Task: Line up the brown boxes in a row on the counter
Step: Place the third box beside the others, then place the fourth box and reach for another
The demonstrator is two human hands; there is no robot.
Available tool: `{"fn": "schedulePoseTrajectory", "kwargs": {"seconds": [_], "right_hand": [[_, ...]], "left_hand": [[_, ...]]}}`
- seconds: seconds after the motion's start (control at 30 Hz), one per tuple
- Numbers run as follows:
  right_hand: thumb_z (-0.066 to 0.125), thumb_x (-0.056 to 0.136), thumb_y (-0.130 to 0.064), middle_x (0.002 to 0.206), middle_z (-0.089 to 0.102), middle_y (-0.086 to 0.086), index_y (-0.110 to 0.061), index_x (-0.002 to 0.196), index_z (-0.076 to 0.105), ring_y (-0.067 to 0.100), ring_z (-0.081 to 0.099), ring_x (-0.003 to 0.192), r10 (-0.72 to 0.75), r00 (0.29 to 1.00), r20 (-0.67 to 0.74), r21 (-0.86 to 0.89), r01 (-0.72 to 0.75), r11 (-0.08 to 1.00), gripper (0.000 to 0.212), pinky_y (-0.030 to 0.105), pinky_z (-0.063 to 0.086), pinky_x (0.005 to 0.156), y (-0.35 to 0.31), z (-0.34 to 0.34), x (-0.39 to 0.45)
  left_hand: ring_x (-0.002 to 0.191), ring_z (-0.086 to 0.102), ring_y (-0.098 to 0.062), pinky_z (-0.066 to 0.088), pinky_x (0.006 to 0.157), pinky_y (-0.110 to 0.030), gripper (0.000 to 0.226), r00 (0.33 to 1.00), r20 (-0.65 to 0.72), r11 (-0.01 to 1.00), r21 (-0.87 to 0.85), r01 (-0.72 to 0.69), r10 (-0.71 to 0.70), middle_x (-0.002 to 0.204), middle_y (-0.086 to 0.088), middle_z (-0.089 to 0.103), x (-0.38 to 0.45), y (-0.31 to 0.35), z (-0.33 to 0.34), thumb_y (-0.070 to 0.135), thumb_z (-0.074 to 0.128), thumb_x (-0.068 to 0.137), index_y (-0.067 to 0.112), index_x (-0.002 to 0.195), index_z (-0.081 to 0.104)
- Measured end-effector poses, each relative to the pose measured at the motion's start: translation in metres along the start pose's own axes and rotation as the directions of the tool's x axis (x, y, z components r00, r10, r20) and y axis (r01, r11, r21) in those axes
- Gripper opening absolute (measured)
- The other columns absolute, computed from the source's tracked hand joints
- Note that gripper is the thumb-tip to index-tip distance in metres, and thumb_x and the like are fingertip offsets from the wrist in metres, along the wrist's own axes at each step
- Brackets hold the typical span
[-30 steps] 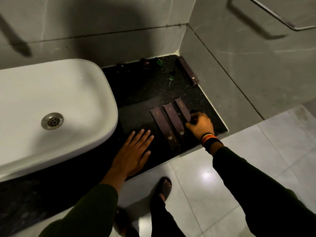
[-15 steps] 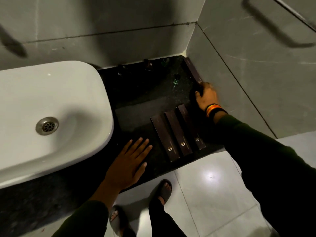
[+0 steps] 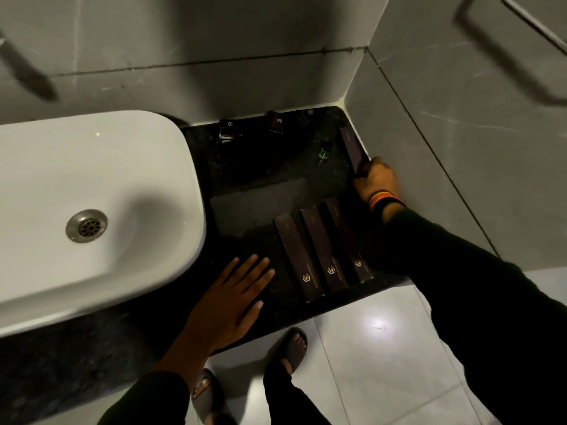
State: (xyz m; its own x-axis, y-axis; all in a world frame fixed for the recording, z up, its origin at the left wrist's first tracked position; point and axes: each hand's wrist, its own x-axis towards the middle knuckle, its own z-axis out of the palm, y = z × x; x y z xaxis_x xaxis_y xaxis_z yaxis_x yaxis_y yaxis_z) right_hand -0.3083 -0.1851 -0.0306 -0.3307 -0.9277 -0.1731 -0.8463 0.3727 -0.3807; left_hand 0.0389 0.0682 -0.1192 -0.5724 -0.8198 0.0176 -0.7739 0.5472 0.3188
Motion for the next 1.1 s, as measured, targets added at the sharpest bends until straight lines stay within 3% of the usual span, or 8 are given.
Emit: {"fn": "schedulePoseTrajectory", "kwargs": {"seconds": [0.2,0.4,0.87,1.1], "right_hand": [[0.079,0.079,-0.023,0.112,0.068,0.011,-0.015,0.114,0.055,0.032,0.067,0.104,-0.025,0.999,-0.030,0.194,0.031,0.981,0.044,0.046,0.056,0.093,0.034,-0.005,-0.091],[0.079,0.078,-0.026,0.105,0.070,0.005,-0.018,0.114,0.056,0.029,0.068,0.099,0.004,0.999,-0.047,0.202,0.006,0.979,0.044,0.043,0.056,0.091,0.068,-0.006,-0.155],[0.082,0.077,-0.025,0.118,0.070,0.007,-0.016,0.124,0.055,0.029,0.067,0.108,0.068,0.997,0.033,0.087,-0.071,0.994,0.055,0.043,0.055,0.097,0.078,-0.006,-0.165],[0.082,0.076,-0.030,0.112,0.069,0.010,-0.012,0.119,0.059,0.031,0.066,0.104,0.095,0.993,0.072,0.066,-0.100,0.993,0.052,0.039,0.054,0.090,0.083,-0.008,-0.160]], "left_hand": [[0.169,0.013,-0.024,0.012,0.136,-0.051,0.062,0.999,0.034,1.000,0.004,-0.005,0.005,0.181,-0.001,0.023,0.000,0.003,-0.008,0.043,0.035,0.114,0.021,0.172,0.029],[0.169,0.012,-0.023,0.014,0.135,-0.051,0.063,0.998,0.060,1.000,0.028,0.013,-0.015,0.181,-0.001,0.021,0.001,0.006,-0.012,0.044,0.033,0.113,0.022,0.172,0.027],[0.169,0.008,-0.022,0.014,0.135,-0.053,0.068,0.995,0.095,0.999,-0.004,0.034,-0.033,0.181,-0.001,0.018,0.003,0.006,-0.014,0.053,0.019,0.111,0.023,0.172,0.024],[0.168,0.009,-0.022,0.015,0.135,-0.052,0.066,0.996,0.082,0.999,-0.010,0.040,-0.039,0.181,-0.001,0.020,0.004,0.006,-0.013,0.053,0.022,0.112,0.024,0.172,0.025]]}}
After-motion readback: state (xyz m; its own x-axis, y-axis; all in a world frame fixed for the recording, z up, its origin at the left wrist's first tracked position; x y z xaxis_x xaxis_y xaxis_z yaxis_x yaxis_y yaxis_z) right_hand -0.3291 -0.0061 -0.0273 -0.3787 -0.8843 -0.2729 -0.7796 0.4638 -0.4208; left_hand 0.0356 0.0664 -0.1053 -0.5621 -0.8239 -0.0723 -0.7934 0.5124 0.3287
